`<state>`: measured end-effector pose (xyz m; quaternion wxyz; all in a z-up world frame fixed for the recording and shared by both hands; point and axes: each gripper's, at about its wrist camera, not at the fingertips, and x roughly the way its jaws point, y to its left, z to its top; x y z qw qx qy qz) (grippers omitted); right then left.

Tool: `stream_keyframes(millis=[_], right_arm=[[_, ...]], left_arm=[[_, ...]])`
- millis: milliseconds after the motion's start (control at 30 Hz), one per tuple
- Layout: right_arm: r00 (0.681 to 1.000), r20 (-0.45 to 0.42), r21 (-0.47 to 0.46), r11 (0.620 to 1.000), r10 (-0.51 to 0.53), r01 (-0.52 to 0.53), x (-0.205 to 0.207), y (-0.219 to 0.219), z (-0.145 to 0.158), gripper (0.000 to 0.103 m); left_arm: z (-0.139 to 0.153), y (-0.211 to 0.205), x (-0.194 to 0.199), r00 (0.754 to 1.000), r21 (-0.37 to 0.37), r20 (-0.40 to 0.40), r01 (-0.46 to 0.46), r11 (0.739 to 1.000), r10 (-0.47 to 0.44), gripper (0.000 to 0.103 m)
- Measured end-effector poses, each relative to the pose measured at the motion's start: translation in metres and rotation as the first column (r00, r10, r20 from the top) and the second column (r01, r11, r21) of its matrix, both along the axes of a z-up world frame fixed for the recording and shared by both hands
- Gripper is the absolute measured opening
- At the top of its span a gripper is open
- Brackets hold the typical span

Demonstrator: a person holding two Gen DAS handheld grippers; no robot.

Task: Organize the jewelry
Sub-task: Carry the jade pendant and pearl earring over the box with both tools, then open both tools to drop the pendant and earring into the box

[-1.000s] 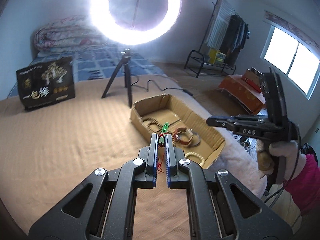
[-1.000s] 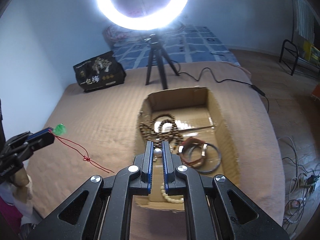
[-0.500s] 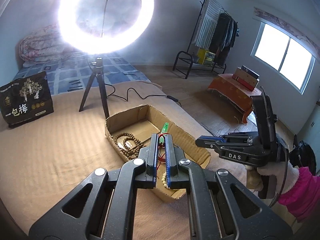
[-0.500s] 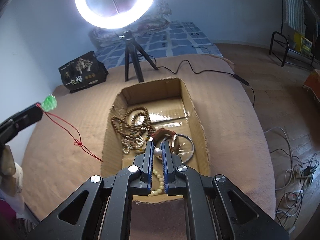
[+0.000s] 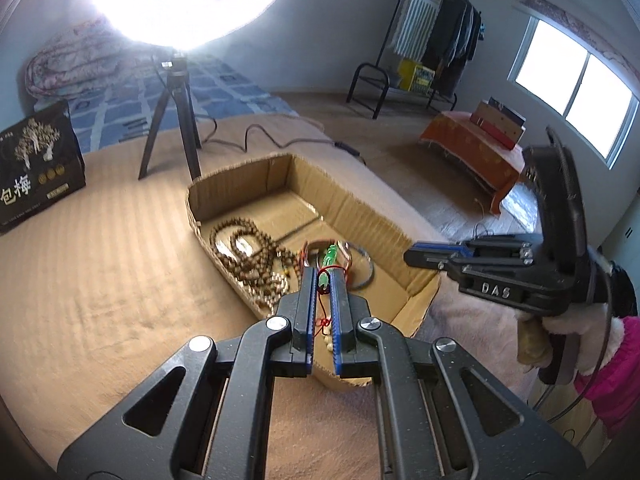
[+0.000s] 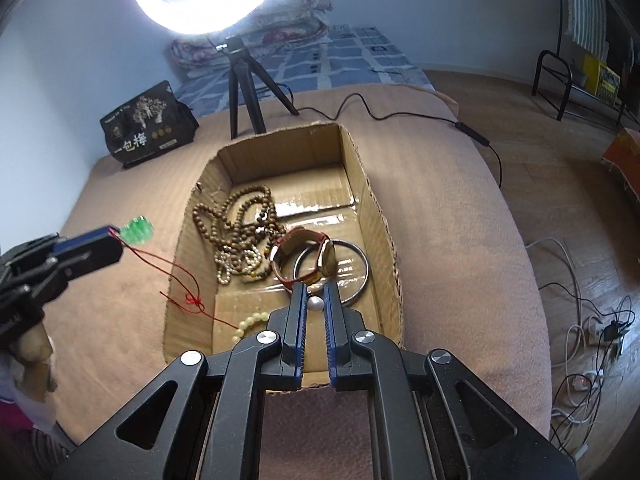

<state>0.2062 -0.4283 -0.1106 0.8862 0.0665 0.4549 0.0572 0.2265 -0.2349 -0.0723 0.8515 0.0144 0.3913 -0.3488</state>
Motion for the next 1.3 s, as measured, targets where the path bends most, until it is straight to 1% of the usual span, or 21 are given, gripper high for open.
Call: stream_keyframes(millis=[233, 467, 767, 800, 833, 900, 1100, 1300], right_arm=[[1.000, -0.014, -0.015, 1.000, -0.011, 0.010, 0.002, -0.001, -0.008, 0.007], [1.000, -0.011, -0.030, 1.000, -0.010, 0.009, 0.001, 0.001, -0.008, 0.007], [1.000, -0.007, -0.061, 0.998, -0.009, 0.009, -0.001, 0.007, -0.005, 0.008], [1.000, -0.007, -0.063, 0.998, -0.010, 0.009, -0.001, 0.007, -0.004, 0.010], [1.000, -0.006, -0.064, 0.998, -0.011, 0.010, -0.002, 0.008, -0.004, 0.016], [1.000, 0.002, -0.065, 0.998, -0.013, 0.013, -0.003, 0.008, -0.002, 0.019], [1.000, 0.011, -0.068, 0.997, -0.018, 0.019, -0.007, 0.009, 0.005, 0.020], [0.999, 0.043, -0.072, 0.997, -0.007, 0.010, -0.015, 0.019, 0.023, 0.020]], left_arm=[[-0.017, -0.002, -0.002, 0.999, 0.032, -0.032, 0.003, 0.999, -0.002, 0.004], [-0.021, 0.001, 0.000, 0.999, 0.035, -0.050, -0.008, 0.999, 0.010, 0.004], [-0.019, 0.002, 0.002, 0.999, 0.042, -0.048, -0.022, 0.999, 0.024, 0.005], [-0.019, 0.003, 0.002, 0.999, 0.043, -0.048, -0.023, 0.999, 0.025, 0.005], [-0.018, 0.004, 0.002, 0.999, 0.044, -0.047, -0.025, 0.999, 0.027, 0.005], [-0.017, 0.004, 0.001, 0.999, 0.044, -0.044, -0.026, 0.999, 0.028, 0.005], [-0.011, 0.010, -0.005, 0.999, 0.045, -0.030, -0.033, 0.998, 0.035, 0.005], [0.004, 0.021, -0.011, 0.999, 0.038, -0.004, -0.054, 0.998, 0.054, 0.005]])
